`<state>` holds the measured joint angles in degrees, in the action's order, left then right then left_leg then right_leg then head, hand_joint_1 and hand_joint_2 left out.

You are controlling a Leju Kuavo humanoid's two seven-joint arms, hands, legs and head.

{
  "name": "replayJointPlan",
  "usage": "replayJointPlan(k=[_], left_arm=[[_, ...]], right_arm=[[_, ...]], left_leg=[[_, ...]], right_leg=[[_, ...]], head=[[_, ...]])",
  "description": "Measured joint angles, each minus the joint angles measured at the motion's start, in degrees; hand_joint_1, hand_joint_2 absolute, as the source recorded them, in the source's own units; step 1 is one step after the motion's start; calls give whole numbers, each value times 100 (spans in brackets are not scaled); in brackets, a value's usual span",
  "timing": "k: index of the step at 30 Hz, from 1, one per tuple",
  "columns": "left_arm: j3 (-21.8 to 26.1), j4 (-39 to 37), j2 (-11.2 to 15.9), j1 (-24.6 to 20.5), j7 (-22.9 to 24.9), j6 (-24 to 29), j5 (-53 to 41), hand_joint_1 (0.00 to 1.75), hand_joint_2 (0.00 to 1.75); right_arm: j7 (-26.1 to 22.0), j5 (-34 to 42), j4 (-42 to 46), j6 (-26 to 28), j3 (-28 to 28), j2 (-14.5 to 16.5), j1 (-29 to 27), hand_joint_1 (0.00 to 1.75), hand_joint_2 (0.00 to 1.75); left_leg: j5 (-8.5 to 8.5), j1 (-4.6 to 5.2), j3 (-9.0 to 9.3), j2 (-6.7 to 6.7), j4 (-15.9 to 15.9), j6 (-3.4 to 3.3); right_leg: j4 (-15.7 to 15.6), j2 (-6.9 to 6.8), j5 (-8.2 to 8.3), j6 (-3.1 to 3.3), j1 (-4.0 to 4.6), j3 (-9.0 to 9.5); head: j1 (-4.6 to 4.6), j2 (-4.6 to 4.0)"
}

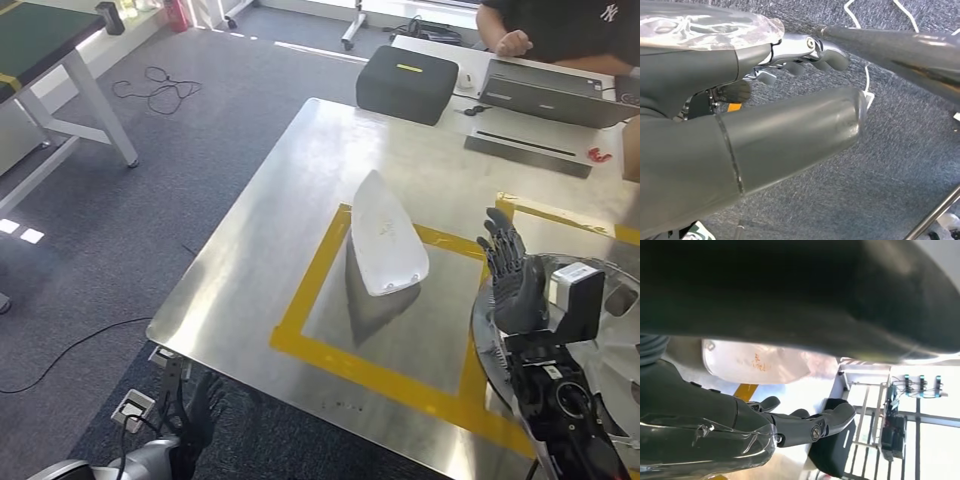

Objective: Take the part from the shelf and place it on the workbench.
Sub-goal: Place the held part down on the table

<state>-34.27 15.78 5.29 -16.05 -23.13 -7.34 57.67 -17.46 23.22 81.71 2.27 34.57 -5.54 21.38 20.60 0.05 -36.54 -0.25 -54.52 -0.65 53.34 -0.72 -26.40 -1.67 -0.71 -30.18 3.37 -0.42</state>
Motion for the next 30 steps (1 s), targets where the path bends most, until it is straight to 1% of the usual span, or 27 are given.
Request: replayJointPlan(k=[3,5,6,7,8,10,11,12,13,14,15,16,17,18,19,20,21,22,23,25,26,27,28,29,30], left_arm=[[0,0,14,5,-3,0,-3,0,0],[0,0,20,9,5,0,-8,0,0],[0,0,17,10,10,-1,-11,0,0],[0,0,15,9,16,-1,-16,0,0],[0,0,11,5,23,-2,-21,0,0],[0,0,7,-14,49,-2,-33,0,0],[0,0,7,-25,66,-2,-38,0,0],[0,0,7,-35,80,-2,-42,0,0],[0,0,6,-43,89,-2,-44,0,0],[0,0,5,-51,92,-2,-45,0,0],[0,0,5,-62,93,-2,-46,0,0],[0,0,4,-71,95,-2,-48,0,0],[0,0,5,-80,96,-2,-49,0,0],[0,0,5,-92,98,-2,-52,0,0],[0,0,4,-104,99,-2,-56,0,0],[0,0,3,-118,101,-2,-62,0,0],[0,1,1,-133,102,-2,-70,0,0],[0,1,-2,-147,104,-2,-77,0,0],[0,1,-4,-162,106,-2,-83,0,0],[0,0,-11,-193,110,-2,-93,0,0],[0,0,-13,-204,111,-2,-96,0,0],[0,0,-14,-212,111,-2,-99,0,0],[0,0,-16,-219,113,-2,-102,0,0],[0,0,-18,-229,113,-2,-102,0,0],[0,0,-19,-242,114,-2,-102,0,0]], right_arm=[[-13,-44,356,-16,-90,-92,-152,0,0],[-9,-63,550,-26,-133,-135,-196,0,0],[-7,-72,633,-34,-158,-160,-212,0,0],[-3,-78,708,-42,-181,-185,-226,0,0],[1,-84,773,-49,-202,-209,-243,0,0],[12,-93,873,-59,-226,-253,-297,0,0],[18,-98,910,-62,-234,-270,-332,0,0],[24,-104,940,-64,-247,-286,-364,0,0],[29,-109,971,-65,-257,-299,-385,0,0],[32,-113,1002,-65,-267,-309,-394,0,0],[35,-117,1041,-65,-279,-320,-396,0,0],[37,-120,1079,-65,-287,-328,-401,0,0],[35,-121,1115,-65,-298,-335,-406,0,0],[37,-123,1147,-65,-311,-339,-411,0,0],[39,-125,1172,-65,-324,-341,-421,0,0],[39,-130,1196,-66,-336,-342,-425,0,0],[44,-136,1218,-66,-346,-343,-429,0,0],[45,-144,1239,-68,-352,-343,-434,0,0],[48,-154,1256,-70,-355,-343,-438,0,0],[53,-170,1275,-76,-361,-343,-461,0,0],[56,-175,1278,-79,-363,-343,-480,0,0],[58,-179,1279,-81,-365,-343,-500,0,0],[60,-181,1280,-84,-366,-343,-517,0,0],[61,-184,1280,-86,-367,-343,-530,0,0],[61,-186,1284,-88,-369,-343,-536,0,0]], left_leg=[[28,15,2,-1,-21,-32],[13,9,26,3,10,-72],[-1,1,46,10,43,-95],[-15,-9,65,19,76,-119],[-26,-16,78,27,101,-140],[-36,-12,72,30,105,-157],[-45,-10,64,29,105,-154],[-57,-9,51,29,105,-145],[-74,-8,37,31,104,-130],[-94,-9,19,36,103,-109],[-116,-7,3,43,96,-84],[-139,-4,-8,50,94,-54],[-159,-2,-11,54,83,-23],[-179,-4,-12,57,73,9],[-200,-13,-10,60,78,48],[-221,-20,-19,61,76,90],[-181,-31,-52,59,42,130],[-48,-39,-115,55,-80,165],[174,-46,-219,51,-333,191],[733,-63,-497,48,-1153,227],[907,-67,-596,48,-1520,242],[965,-68,-608,47,-1712,249],[912,-68,-503,47,-1662,246],[780,-68,-286,46,-1371,233],[623,-67,10,37,-924,209]], right_leg=[[-3,-1,-14,-35,-16,18],[1,-1,-22,-68,-27,36],[62,5,-77,-83,-30,28],[232,15,-207,-93,-29,-30],[535,27,-407,-100,-31,-148],[1369,45,-861,-108,-36,-506],[1680,46,-984,-109,-39,-633],[1781,46,-990,-107,-41,-658],[1624,44,-883,-98,-42,-555],[1242,37,-710,-85,-43,-333],[752,15,-549,-65,-42,-57],[374,-1,-384,-41,-26,177],[125,-12,-285,-11,-12,306],[36,-7,-239,24,4,340],[59,14,-197,61,23,308],[34,29,-181,109,17,272],[15,43,-144,153,17,272],[-6,51,-88,197,12,257],[-23,57,-23,233,5,229],[-17,83,74,268,13,132],[-11,101,111,270,17,81],[-5,121,139,265,20,38],[-1,141,160,255,21,6],[2,158,176,242,22,-13],[5,172,187,229,22,-23]], head=[[0,0],[0,0],[0,0],[-7,0],[-17,0],[-37,0],[-43,0],[-48,0],[-54,0],[-56,0],[-57,0],[-53,0],[-47,0],[-44,0],[-43,0],[-52,0],[-61,0],[-60,0],[-55,0],[-32,0],[-26,0],[-21,0],[-14,0],[-8,0],[-1,0]])
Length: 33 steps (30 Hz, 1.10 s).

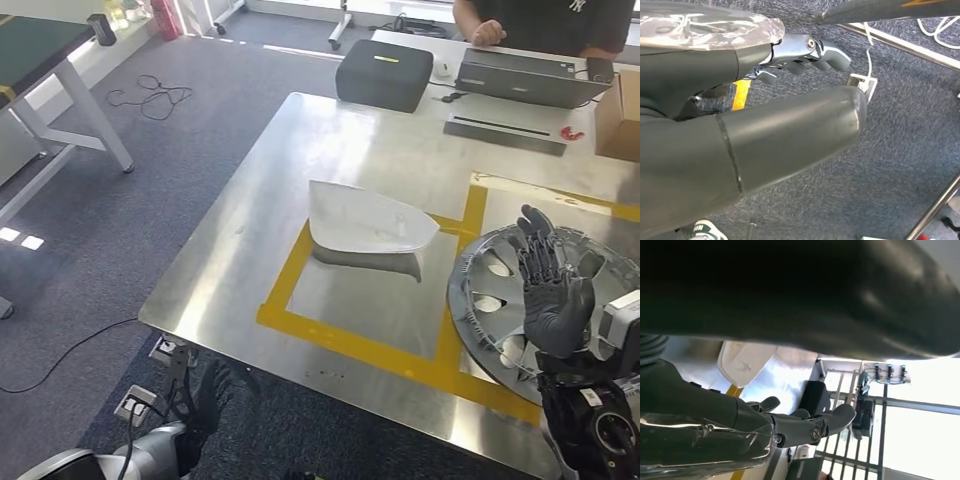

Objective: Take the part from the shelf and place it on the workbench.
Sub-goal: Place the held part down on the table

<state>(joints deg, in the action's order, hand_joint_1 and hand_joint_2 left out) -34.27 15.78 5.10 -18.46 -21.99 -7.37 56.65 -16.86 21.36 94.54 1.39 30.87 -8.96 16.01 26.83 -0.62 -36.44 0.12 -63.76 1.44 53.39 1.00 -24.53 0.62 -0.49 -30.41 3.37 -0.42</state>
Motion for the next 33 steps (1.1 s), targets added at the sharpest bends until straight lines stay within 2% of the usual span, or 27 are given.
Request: replayJointPlan(k=[1,2,3,6,7,8,10,11,12,13,14,16,17,18,21,22,23,24,26,27,28,29,32,33], left_arm=[[0,0,-1,-14,2,0,-1,0,0],[0,0,-1,-25,4,0,-1,0,0],[0,0,-2,-36,7,0,-2,0,0],[0,0,-8,-72,17,0,-2,0,0],[0,0,-13,-86,20,0,-2,0,0],[0,0,-17,-97,21,0,-2,0,0],[0,0,-22,-106,25,0,-2,0,0],[0,0,-22,-105,29,0,-2,0,0],[0,0,-23,-103,34,0,-2,0,0],[0,0,-25,-101,39,0,-2,0,0],[0,0,-27,-100,44,0,-2,0,0],[0,0,-33,-103,49,0,-2,0,0],[0,0,-36,-106,51,0,-2,0,0],[0,0,-36,-110,51,0,-2,0,0],[0,0,-34,-113,51,0,-2,0,0],[0,0,-35,-114,51,-1,-2,0,0],[0,0,-36,-115,51,-1,-3,0,0],[0,0,-36,-117,51,-2,-3,0,0],[0,0,-36,-110,51,-2,-3,0,0],[0,0,-37,-105,51,-2,-3,0,0],[0,0,-38,-100,51,-2,-2,0,0],[0,0,-39,-99,51,-2,-3,0,0],[0,0,-35,-116,51,-5,-4,0,0],[0,0,-33,-125,51,-10,-5,0,0]], right_arm=[[-2,-2,5,-2,-3,0,-1,0,0],[-2,-4,10,-4,-5,0,-2,0,0],[-3,-7,15,-7,-8,0,-3,0,0],[-4,-17,21,-20,-25,-4,-9,0,0],[-4,-23,23,-25,-32,-8,-10,0,0],[-5,-29,25,-32,-38,-12,-11,0,0],[-3,-41,26,-38,-44,-23,-25,0,0],[-2,-43,25,-39,-46,-28,-40,0,0],[-1,-45,25,-39,-50,-34,-57,0,0],[0,-45,25,-41,-53,-37,-73,0,0],[1,-46,25,-44,-57,-38,-83,0,0],[1,-51,26,-55,-67,-39,-90,0,0],[0,-54,29,-61,-73,-39,-91,0,0],[-1,-56,33,-67,-77,-39,-94,0,0],[-2,-57,42,-73,-84,-39,-103,0,0],[-2,-57,44,-75,-85,-39,-101,0,0],[-1,-57,48,-77,-87,-39,-100,0,0],[0,-57,52,-79,-88,-39,-102,0,0],[3,-57,58,-80,-90,-39,-113,0,0],[3,-57,58,-80,-90,-39,-122,0,0],[3,-57,58,-80,-89,-39,-128,0,0],[3,-58,58,-80,-89,-39,-133,0,0],[3,-60,62,-81,-92,-39,-133,0,0],[2,-60,65,-83,-93,-39,-131,0,0]], left_leg=[[-116,9,278,-16,447,-29],[-196,22,478,-31,769,-60],[-224,36,586,-44,961,-89],[-260,38,593,-28,1064,-180],[-285,27,586,-12,1088,-217],[-312,15,576,5,1113,-255],[-353,21,527,32,1121,-301],[-375,26,495,40,1118,-311],[-397,29,462,47,1114,-311],[-417,30,433,50,1107,-303],[-433,29,410,51,1097,-292],[-452,36,375,54,1064,-262],[-468,45,355,55,1046,-238],[-491,54,335,55,1031,-206],[-555,61,286,53,1011,-102],[-484,56,242,47,938,-73],[-324,52,152,39,750,-46],[-85,41,12,31,429,-23],[399,29,-316,23,-415,11],[509,25,-406,23,-711,17],[500,25,-390,22,-795,14],[388,25,-245,22,-630,3],[-3,41,588,-1,651,-73],[-52,55,751,-11,930,-102]], right_leg=[[5,12,9,-17,7,-12],[5,20,22,-40,11,-17],[7,26,32,-65,14,-22],[32,33,28,-158,11,-49],[134,18,-66,-183,9,-104],[355,1,-238,-204,6,-199],[1142,-30,-713,-238,-5,-506],[1539,-33,-892,-254,-9,-641],[1779,-35,-965,-266,-11,-703],[1785,-39,-921,-273,-13,-653],[1541,-46,-775,-275,-17,-485],[653,-72,-444,-270,-24,50],[291,-78,-349,-253,-18,263],[68,-80,-314,-235,-8,384],[-14,-69,-269,-143,0,374],[-25,-70,-231,-96,-9,345],[-40,-74,-183,-44,-18,303],[-50,-78,-134,-1,-21,249],[-41,-75,-43,39,-2,110],[-33,-70,-3,41,6,45],[-22,-65,33,38,11,-16],[-10,-59,64,31,14,-69],[17,-46,144,-22,21,-167],[19,-45,171,-51,24,-180]], head=[[7,0],[8,0],[10,0],[10,0],[2,0],[-15,0],[-46,0],[-56,0],[-60,0],[-62,0],[-63,0],[-63,0],[-63,0],[-62,0],[-57,0],[-54,0],[-45,0],[-34,0],[-8,0],[-3,0],[0,0],[5,0],[16,0],[16,0]])
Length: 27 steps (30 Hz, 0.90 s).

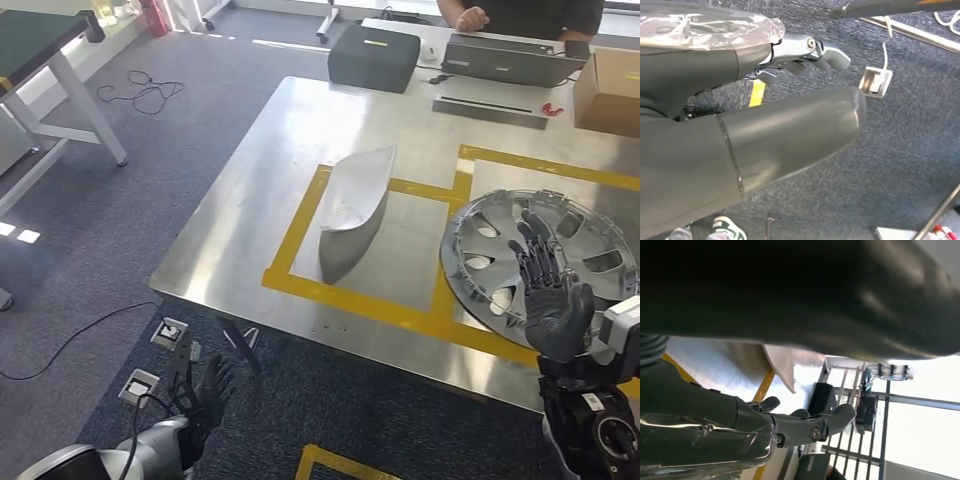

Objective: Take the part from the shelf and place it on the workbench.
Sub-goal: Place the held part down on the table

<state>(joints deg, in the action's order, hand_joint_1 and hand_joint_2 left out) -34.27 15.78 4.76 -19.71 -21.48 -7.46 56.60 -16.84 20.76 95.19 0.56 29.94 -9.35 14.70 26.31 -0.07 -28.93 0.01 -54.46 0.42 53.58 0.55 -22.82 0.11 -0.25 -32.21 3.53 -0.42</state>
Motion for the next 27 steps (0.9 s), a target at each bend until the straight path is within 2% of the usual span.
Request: replayJointPlan(k=[1,3,4,5,6,8,9,10,11,12,14,15,16,18,19,20,22,23,24,25,26,27], left_arm=[[0,0,2,-9,1,-4,-1,0,0],[0,0,1,-17,3,-10,-3,0,0],[0,0,-3,-23,3,-10,-3,0,0],[0,0,-7,-29,4,-10,-3,0,0],[0,0,-11,-32,5,-10,-4,0,0],[0,0,-13,-30,6,-10,-4,0,0],[0,0,-14,-25,6,-10,-4,0,0],[0,0,-14,-21,6,-10,-4,0,0],[0,0,-15,-20,7,-10,-4,0,0],[0,0,-16,-19,7,-10,-4,0,0],[0,0,-20,-21,8,-10,-5,0,0],[0,0,-21,-23,8,-10,-7,0,0],[0,0,-22,-25,8,-10,-9,0,0],[-1,0,-22,-22,8,-11,-13,0,0],[-2,0,-23,-19,8,-13,-15,0,0],[-4,0,-25,-16,8,-13,-17,0,0],[-9,0,-30,-13,7,-14,-21,0,0],[-10,0,-31,-7,5,-13,-26,0,0],[-11,0,-31,2,3,-13,-32,0,0],[-11,0,-31,14,1,-12,-39,0,0],[-11,0,-33,22,-3,-12,-47,0,0],[-11,0,-34,26,-8,-12,-53,0,0]], right_arm=[[-1,-1,2,-2,-2,0,0,0,0],[0,-2,5,-4,-7,-1,0,0,0],[1,-3,6,-3,-11,-1,1,0,0],[1,-3,7,-3,-15,-2,1,0,0],[1,-4,8,-2,-20,-4,1,0,0],[2,-4,7,2,-25,-7,-5,0,0],[3,-4,5,4,-26,-8,-9,0,0],[3,-4,5,5,-26,-9,-13,0,0],[3,-4,5,4,-26,-10,-15,0,0],[3,-4,5,4,-26,-11,-15,0,0],[5,-4,7,1,-27,-11,-8,0,0],[5,-4,7,-1,-28,-11,-6,0,0],[8,-3,8,-3,-28,-11,-5,0,0],[15,4,8,-10,-29,-12,-12,0,0],[20,11,7,-14,-29,-13,-12,0,0],[25,20,7,-20,-29,-13,-12,0,0],[33,43,8,-30,-30,-13,-12,0,0],[37,54,8,-34,-32,-13,-17,0,0],[40,63,8,-41,-33,-13,-24,0,0],[44,70,8,-47,-34,-13,-30,0,0],[49,77,8,-52,-33,-13,-35,0,0],[58,85,9,-52,-33,-13,-37,0,0]], left_leg=[[-6,15,64,-8,130,-26],[-62,14,36,-3,167,-88],[-95,1,20,9,193,-125],[-139,-12,-8,21,215,-166],[-183,-25,-42,34,234,-200],[-260,-14,-145,47,230,-232],[-300,-10,-202,50,227,-232],[-341,-7,-260,52,221,-226],[-378,-6,-314,53,213,-216],[-409,-6,-360,53,200,-202],[-454,2,-431,53,161,-163],[-480,10,-456,53,144,-134],[-508,17,-475,53,132,-104],[-579,24,-507,52,124,-36],[-561,19,-540,44,92,-7],[-460,14,-609,37,-21,24],[-4,1,-879,25,-615,74],[252,-2,-1054,24,-1056,95],[421,-5,-1197,24,-1460,109],[468,-7,-1264,24,-1712,115],[399,-9,-1221,24,-1746,113],[251,-10,-1043,24,-1518,101]], right_leg=[[0,0,27,-30,2,-11],[-8,4,73,-98,3,-28],[40,5,23,-127,0,-60],[179,2,-112,-153,-4,-130],[447,-1,-334,-175,-9,-238],[1278,-8,-861,-216,-23,-518],[1633,-9,-1016,-235,-27,-603],[1804,-10,-1049,-247,-30,-601],[1725,-12,-961,-252,-32,-478],[1412,-16,-798,-249,-34,-245],[498,-25,-555,-222,-25,358],[160,-24,-515,-199,-16,569],[-33,-22,-522,-176,-4,680],[-89,-15,-498,-107,4,658],[-95,-21,-462,-66,-5,627],[-101,-25,-418,-19,-15,586],[-116,-33,-326,55,-26,484],[-116,-31,-283,77,-22,415],[-115,-30,-240,88,-19,353],[-114,-27,-200,88,-17,297],[-112,-22,-163,82,-16,249],[-111,-17,-132,71,-16,213]], head=[[5,0],[4,0],[4,0],[-12,0],[-30,0],[-63,0],[-70,0],[-71,0],[-73,0],[-73,0],[-77,0],[-73,0],[-73,0],[-63,0],[-67,0],[-56,0],[-33,0],[-15,0],[-7,0],[-2,0],[3,0],[7,0]])
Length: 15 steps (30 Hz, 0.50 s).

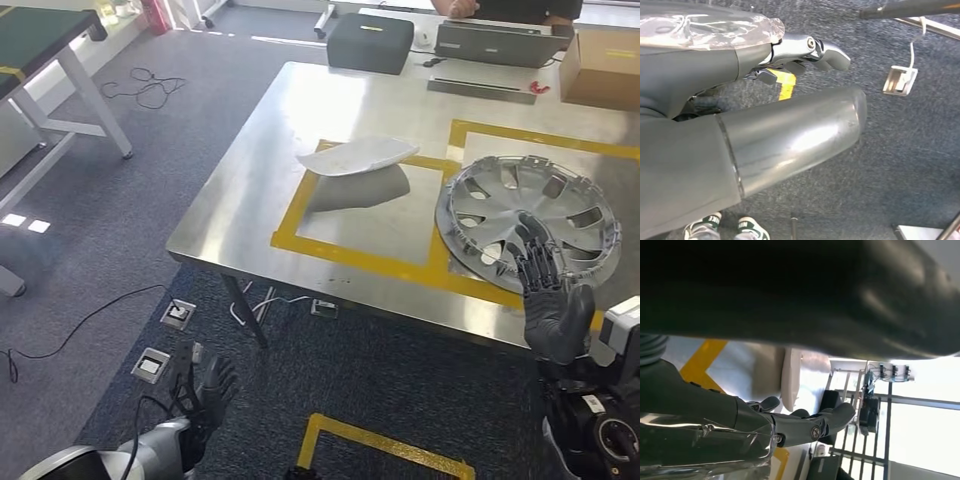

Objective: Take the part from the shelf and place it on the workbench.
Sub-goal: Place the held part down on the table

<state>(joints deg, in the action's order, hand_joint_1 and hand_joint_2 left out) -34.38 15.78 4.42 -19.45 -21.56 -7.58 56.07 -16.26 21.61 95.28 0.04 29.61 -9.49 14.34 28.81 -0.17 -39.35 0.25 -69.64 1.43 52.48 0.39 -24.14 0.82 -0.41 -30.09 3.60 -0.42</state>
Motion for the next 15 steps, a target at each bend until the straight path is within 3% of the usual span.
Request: replayJointPlan(k=[2,4,7,8,10,12,13,14,15], left_arm=[[0,0,-2,-10,-8,0,-9,0,0],[0,0,-2,-29,-12,3,-21,0,0],[-1,1,-9,-37,-13,20,-30,0,0],[-2,1,-16,-41,-13,28,-30,0,0],[-2,1,-28,-46,-13,38,-30,0,0],[-2,0,-30,-36,-13,41,-30,0,0],[-2,0,-32,-27,-13,42,-30,0,0],[-2,0,-36,-20,-13,42,-30,0,0],[-2,1,-40,-15,-13,42,-30,0,0]], right_arm=[[26,22,15,20,-2,0,4,0,0],[51,42,42,46,-5,-2,15,0,0],[83,69,82,97,-8,-4,16,0,0],[92,76,101,114,-8,-5,14,0,0],[103,86,129,145,-8,-13,10,0,0],[114,91,137,181,-6,-25,-8,0,0],[121,92,138,199,-5,-30,-22,0,0],[126,93,139,215,-4,-33,-32,0,0],[129,93,143,229,-4,-36,-39,0,0]], left_leg=[[-271,2,611,-20,914,-49],[-349,17,1022,-49,1576,-110],[-366,22,1054,-13,1721,-214],[-385,10,1048,14,1736,-257],[-424,-6,1029,72,1760,-327],[-441,8,998,119,1757,-357],[-447,14,987,149,1754,-363],[-450,20,981,180,1750,-366],[-449,23,983,210,1744,-363]], right_leg=[[11,12,43,-33,6,-48],[27,23,76,-83,17,-75],[58,46,98,-169,23,-120],[152,44,27,-193,22,-176],[716,28,-314,-234,16,-431],[1590,18,-714,-271,13,-790],[1868,16,-795,-282,11,-894],[1915,9,-763,-286,8,-891],[1700,-9,-620,-281,5,-762]], head=[[11,0],[14,0],[5,0],[-7,0],[-50,0],[-89,0],[-93,0],[-96,0],[-97,0]])
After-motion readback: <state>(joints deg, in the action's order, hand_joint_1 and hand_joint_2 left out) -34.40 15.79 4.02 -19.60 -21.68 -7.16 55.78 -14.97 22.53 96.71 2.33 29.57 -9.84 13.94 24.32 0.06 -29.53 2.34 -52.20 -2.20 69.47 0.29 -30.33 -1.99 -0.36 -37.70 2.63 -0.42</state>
